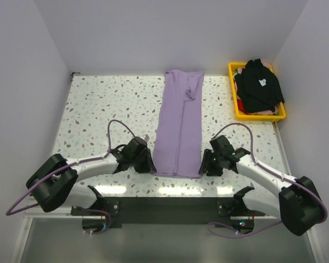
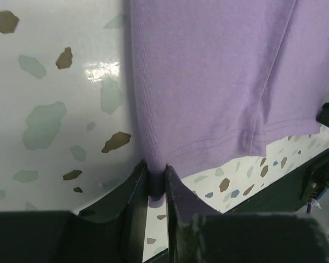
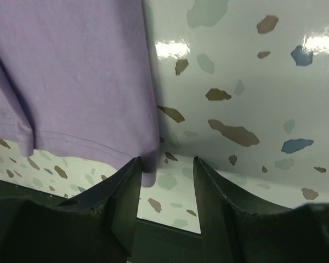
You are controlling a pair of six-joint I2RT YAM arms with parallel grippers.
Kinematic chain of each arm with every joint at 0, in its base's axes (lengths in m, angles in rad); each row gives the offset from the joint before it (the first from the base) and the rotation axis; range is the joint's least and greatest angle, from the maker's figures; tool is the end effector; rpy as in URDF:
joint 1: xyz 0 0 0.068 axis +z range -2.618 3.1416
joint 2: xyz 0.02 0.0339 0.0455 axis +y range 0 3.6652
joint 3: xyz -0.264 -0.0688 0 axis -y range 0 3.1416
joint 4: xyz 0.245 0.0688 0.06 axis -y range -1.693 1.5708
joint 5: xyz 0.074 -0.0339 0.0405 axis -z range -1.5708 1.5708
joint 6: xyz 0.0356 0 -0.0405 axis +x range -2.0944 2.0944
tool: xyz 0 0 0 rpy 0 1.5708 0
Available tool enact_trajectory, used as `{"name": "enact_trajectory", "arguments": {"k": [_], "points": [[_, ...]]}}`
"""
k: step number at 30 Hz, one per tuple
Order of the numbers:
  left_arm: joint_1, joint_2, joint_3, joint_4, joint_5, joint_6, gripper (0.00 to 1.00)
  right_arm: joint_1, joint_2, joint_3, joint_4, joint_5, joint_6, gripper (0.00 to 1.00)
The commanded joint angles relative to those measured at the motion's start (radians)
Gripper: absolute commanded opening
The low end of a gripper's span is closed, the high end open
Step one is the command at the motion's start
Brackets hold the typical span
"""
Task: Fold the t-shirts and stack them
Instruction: Fold the tshirt
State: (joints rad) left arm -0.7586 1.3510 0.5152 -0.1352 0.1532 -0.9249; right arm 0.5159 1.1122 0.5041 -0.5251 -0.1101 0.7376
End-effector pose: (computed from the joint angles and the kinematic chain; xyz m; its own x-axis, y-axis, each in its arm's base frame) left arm 0.1653 -0.1641 0.1395 -0.9534 -0.1837 -0.2392 -0.0316 0.8495 -0.5266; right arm 0.1589 0.0946 0.1604 -0.9401 0.2353 -0.2467 0.1370 0.9234 0.3586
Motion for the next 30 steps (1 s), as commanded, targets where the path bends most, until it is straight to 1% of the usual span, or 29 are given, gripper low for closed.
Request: {"name": "enact_trajectory", "arguments": {"k": [1, 5, 8, 9, 11, 12, 14, 15, 19, 25, 26, 28, 30], "points": [[-0.034, 0.022, -0.032, -0.04, -0.006, -0.025, 0.22, 0.003, -0.006, -0.035, -0.009, -0.077, 0.019, 0.46], [-0.054, 0.028, -0.037, -0.043, -0.004, -0.037, 0.17, 0.003, -0.003, -0.058, 0.019, -0.103, 0.032, 0.46], [-0.064, 0.022, -0.038, -0.049, -0.001, -0.042, 0.12, 0.003, -0.005, -0.076, 0.023, -0.112, 0.036, 0.41], [-0.067, 0.016, -0.04, -0.049, 0.002, -0.042, 0.1, 0.003, -0.008, -0.078, 0.023, -0.114, 0.034, 0.35], [-0.074, 0.011, -0.04, -0.052, 0.002, -0.043, 0.06, 0.003, -0.006, -0.079, 0.02, -0.118, 0.029, 0.28], [-0.077, 0.008, -0.041, -0.053, 0.008, -0.046, 0.04, 0.004, -0.008, -0.079, 0.016, -0.122, 0.025, 0.18], [-0.088, -0.001, -0.041, -0.056, 0.009, -0.046, 0.0, 0.003, -0.02, -0.073, -0.005, -0.131, 0.016, 0.1], [-0.094, -0.012, -0.043, -0.058, 0.011, -0.049, 0.0, 0.003, -0.037, -0.075, -0.015, -0.137, 0.006, 0.04], [-0.142, -0.049, -0.049, -0.075, 0.006, -0.068, 0.0, 0.003, -0.112, -0.079, -0.09, -0.157, -0.013, 0.0], [-0.211, -0.121, -0.058, -0.102, -0.014, -0.112, 0.0, 0.003, -0.241, -0.046, -0.225, -0.171, -0.032, 0.0], [-0.211, -0.137, -0.038, -0.112, -0.036, -0.103, 0.0, 0.004, -0.268, -0.033, -0.249, -0.163, -0.032, 0.0], [-0.209, -0.144, -0.001, -0.13, -0.069, -0.078, 0.0, 0.004, -0.284, 0.007, -0.247, -0.14, -0.04, 0.0], [-0.196, -0.128, 0.072, -0.147, -0.099, -0.042, 0.0, 0.004, -0.264, 0.057, -0.234, -0.111, -0.061, 0.0]]}}
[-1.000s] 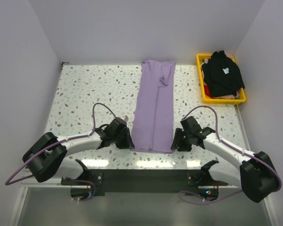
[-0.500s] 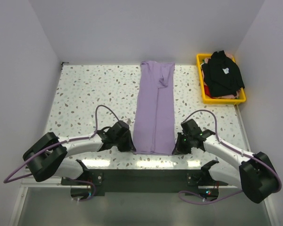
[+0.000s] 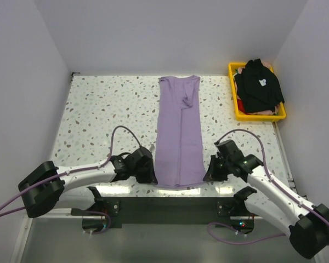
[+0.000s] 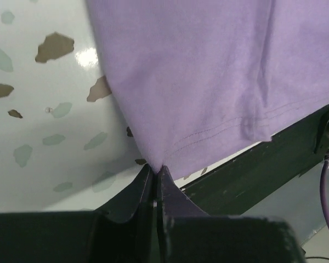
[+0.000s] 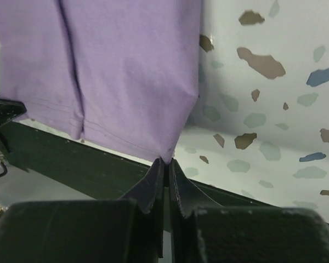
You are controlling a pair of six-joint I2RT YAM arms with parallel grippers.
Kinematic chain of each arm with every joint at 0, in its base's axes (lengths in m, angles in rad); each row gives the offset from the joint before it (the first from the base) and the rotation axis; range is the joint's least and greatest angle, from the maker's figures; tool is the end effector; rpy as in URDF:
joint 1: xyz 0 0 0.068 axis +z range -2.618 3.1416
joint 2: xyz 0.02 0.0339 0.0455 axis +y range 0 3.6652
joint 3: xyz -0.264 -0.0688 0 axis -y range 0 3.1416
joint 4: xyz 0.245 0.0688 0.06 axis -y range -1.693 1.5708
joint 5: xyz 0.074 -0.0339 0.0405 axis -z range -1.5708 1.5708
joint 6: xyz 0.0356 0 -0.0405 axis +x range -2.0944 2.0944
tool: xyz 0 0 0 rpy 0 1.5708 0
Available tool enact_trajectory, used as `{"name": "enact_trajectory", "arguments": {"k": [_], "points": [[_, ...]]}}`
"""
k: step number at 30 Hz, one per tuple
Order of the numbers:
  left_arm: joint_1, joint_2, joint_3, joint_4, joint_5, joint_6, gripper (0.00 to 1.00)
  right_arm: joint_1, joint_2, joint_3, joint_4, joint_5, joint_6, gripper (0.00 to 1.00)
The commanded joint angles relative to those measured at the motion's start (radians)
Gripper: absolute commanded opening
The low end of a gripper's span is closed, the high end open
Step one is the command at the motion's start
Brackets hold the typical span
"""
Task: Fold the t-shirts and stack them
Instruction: Fold the tshirt
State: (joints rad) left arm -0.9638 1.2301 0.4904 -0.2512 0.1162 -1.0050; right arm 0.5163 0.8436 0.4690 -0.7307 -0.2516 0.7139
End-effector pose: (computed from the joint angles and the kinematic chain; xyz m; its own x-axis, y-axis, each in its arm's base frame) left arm 0.1182 -0.1774 0.1500 -0.9751 -0.0659 -0.2119 0.0540 0.8558 -0.5145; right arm 0.1201 0.0784 0.1800 -0.9641 0.1820 -0.1936 0.0740 0.8838 0.4621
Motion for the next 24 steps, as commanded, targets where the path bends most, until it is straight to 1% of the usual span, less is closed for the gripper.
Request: {"name": "enact_trajectory", "arguments": {"k": [1, 3, 5, 6, 9, 12, 14, 15, 19, 20, 22, 24], "points": [[0.011, 0.0, 0.121, -0.033, -0.075, 0.051, 0.0, 0.004, 0.02, 0.112, -0.021, 0.058, -0.045, 0.0], [0.016, 0.025, 0.183, -0.028, -0.111, 0.077, 0.0, 0.002, 0.064, 0.149, 0.02, 0.077, -0.05, 0.0], [0.036, 0.052, 0.226, 0.004, -0.11, 0.091, 0.0, 0.002, 0.101, 0.19, 0.095, 0.106, -0.042, 0.0], [0.049, 0.09, 0.244, 0.012, -0.113, 0.103, 0.0, 0.002, 0.15, 0.219, 0.115, 0.115, -0.036, 0.0], [0.072, 0.164, 0.316, 0.018, -0.147, 0.117, 0.0, 0.004, 0.224, 0.253, 0.215, 0.149, -0.013, 0.0], [0.134, 0.206, 0.349, 0.062, -0.165, 0.103, 0.0, 0.002, 0.316, 0.301, 0.296, 0.199, 0.005, 0.0], [0.166, 0.233, 0.362, 0.105, -0.164, 0.1, 0.0, 0.002, 0.388, 0.356, 0.33, 0.222, 0.007, 0.0], [0.198, 0.242, 0.373, 0.112, -0.176, 0.097, 0.0, 0.001, 0.411, 0.394, 0.338, 0.248, 0.007, 0.0], [0.26, 0.296, 0.445, 0.128, -0.21, 0.118, 0.0, -0.018, 0.534, 0.496, 0.369, 0.305, -0.005, 0.0], [0.267, 0.319, 0.479, 0.136, -0.217, 0.126, 0.0, -0.027, 0.584, 0.514, 0.384, 0.302, -0.005, 0.0], [0.299, 0.356, 0.546, 0.148, -0.223, 0.157, 0.0, -0.051, 0.629, 0.56, 0.405, 0.298, -0.007, 0.0], [0.332, 0.423, 0.594, 0.165, -0.202, 0.181, 0.0, -0.085, 0.696, 0.606, 0.428, 0.285, -0.002, 0.0]]}}
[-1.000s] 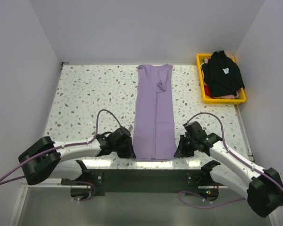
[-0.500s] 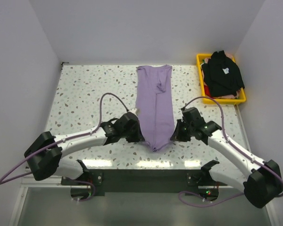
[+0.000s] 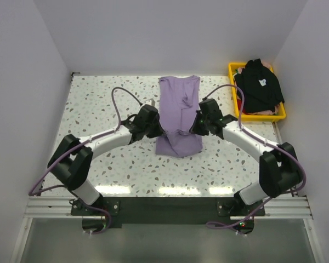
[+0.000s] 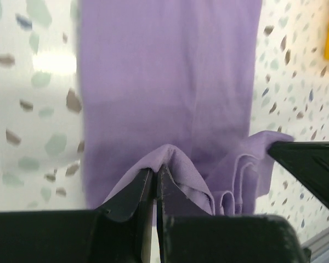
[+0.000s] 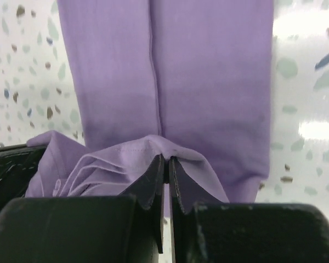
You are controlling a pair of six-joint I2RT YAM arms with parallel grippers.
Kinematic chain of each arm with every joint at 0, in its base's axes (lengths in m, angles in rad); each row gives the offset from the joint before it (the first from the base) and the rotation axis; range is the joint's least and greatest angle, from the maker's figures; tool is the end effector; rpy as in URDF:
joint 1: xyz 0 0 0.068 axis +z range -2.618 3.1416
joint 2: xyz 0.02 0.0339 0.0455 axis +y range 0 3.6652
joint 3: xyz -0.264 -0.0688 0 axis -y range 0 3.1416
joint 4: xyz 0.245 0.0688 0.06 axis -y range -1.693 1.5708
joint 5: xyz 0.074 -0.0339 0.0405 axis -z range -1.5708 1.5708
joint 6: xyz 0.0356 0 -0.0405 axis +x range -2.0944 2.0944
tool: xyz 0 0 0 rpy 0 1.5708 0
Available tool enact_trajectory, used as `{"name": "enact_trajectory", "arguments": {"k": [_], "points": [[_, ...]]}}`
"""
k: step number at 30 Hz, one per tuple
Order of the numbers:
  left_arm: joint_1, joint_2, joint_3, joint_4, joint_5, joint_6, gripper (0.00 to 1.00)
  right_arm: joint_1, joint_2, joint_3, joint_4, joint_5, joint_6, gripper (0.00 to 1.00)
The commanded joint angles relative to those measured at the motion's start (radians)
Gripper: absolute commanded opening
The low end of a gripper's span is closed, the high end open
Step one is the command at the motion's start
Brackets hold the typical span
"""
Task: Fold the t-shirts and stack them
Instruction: Fold the tshirt
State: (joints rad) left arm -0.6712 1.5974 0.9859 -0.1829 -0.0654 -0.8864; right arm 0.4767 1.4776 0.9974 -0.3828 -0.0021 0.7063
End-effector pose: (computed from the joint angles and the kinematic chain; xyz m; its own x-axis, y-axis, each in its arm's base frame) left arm 0.2668 -0.2089 0.2077 -0.8063 -0.3470 -0.4791 -0.0632 0.8558 -0.5134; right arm 0.2769 0.1431 0.2331 -0.8122 0.3110 -0.4936 0.0881 0.9017 0.4232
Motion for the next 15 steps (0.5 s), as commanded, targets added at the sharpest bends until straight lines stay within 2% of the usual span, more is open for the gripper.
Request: {"name": "enact_trajectory", "arguments": {"k": [1, 7, 15], "points": [[0.05, 0.084, 0.15, 0.099, -0.005, 0.07, 0.0, -0.056, 0.087, 0.095, 0.085, 0.031, 0.004, 0.0], [0.116, 0.281, 0.351, 0.088, 0.052, 0.115, 0.0, -0.159, 0.246, 0.19, 0.163, -0.028, 0.009, 0.0], [0.205, 0.452, 0.496, 0.089, 0.144, 0.147, 0.0, -0.213, 0.432, 0.365, 0.17, -0.108, -0.002, 0.0]]}}
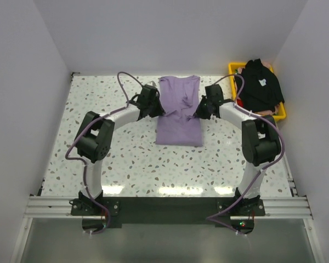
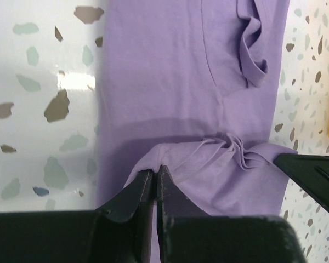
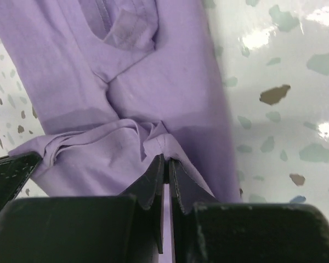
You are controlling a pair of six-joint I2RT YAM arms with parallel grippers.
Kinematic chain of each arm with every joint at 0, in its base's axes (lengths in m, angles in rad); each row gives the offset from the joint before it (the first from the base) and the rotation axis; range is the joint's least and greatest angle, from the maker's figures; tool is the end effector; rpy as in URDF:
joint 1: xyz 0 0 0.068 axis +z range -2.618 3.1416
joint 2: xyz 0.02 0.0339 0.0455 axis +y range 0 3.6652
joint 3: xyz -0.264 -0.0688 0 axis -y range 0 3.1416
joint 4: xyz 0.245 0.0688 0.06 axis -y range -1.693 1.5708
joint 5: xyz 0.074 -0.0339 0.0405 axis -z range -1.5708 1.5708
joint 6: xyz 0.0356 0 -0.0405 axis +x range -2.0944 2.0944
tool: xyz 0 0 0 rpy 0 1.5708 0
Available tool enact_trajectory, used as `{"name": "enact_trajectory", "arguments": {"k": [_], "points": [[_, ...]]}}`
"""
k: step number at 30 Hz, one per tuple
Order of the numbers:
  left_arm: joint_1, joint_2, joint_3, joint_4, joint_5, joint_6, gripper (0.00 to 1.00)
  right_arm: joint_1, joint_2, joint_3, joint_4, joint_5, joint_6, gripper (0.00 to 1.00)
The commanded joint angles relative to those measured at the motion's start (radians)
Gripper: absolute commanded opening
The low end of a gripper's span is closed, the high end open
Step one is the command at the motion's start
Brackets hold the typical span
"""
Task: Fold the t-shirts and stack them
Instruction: Fold the tshirt
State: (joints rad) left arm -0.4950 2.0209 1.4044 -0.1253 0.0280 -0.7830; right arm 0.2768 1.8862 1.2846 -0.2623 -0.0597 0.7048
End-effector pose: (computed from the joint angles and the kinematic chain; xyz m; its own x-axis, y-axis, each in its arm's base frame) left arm 0.3957 -0.2148 0.1845 -0.7692 -0.3861 -0.5092 -0.0699 0.8429 -0.5335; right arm 0.3928 0.1138 0.1920 -0.7581 0.4570 -0.4653 0.2377 0.8580 0.4553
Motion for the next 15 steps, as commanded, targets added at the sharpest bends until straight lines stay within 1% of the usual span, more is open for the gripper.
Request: {"name": "enact_trajectory", "arguments": {"k": [1, 4, 8, 12, 15], "points": [[0.033, 0.041, 0.099, 0.03, 0.056, 0.048, 0.0, -0.017, 0.04, 0.085, 0.051, -0.055, 0.001, 0.0], [0.047, 0.077, 0.126, 0.032, 0.085, 0.057, 0.01, -0.03, 0.063, 0.104, 0.055, -0.072, 0.009, 0.0], [0.062, 0.085, 0.146, 0.033, 0.105, 0.064, 0.02, -0.059, 0.057, 0.104, 0.067, -0.083, 0.018, 0.0], [0.07, 0.081, 0.14, 0.039, 0.115, 0.068, 0.02, -0.094, 0.041, 0.073, 0.095, -0.118, 0.027, 0.0], [0.075, 0.068, 0.114, 0.059, 0.128, 0.067, 0.02, -0.097, 0.011, 0.032, 0.132, -0.129, 0.032, 0.0]]}}
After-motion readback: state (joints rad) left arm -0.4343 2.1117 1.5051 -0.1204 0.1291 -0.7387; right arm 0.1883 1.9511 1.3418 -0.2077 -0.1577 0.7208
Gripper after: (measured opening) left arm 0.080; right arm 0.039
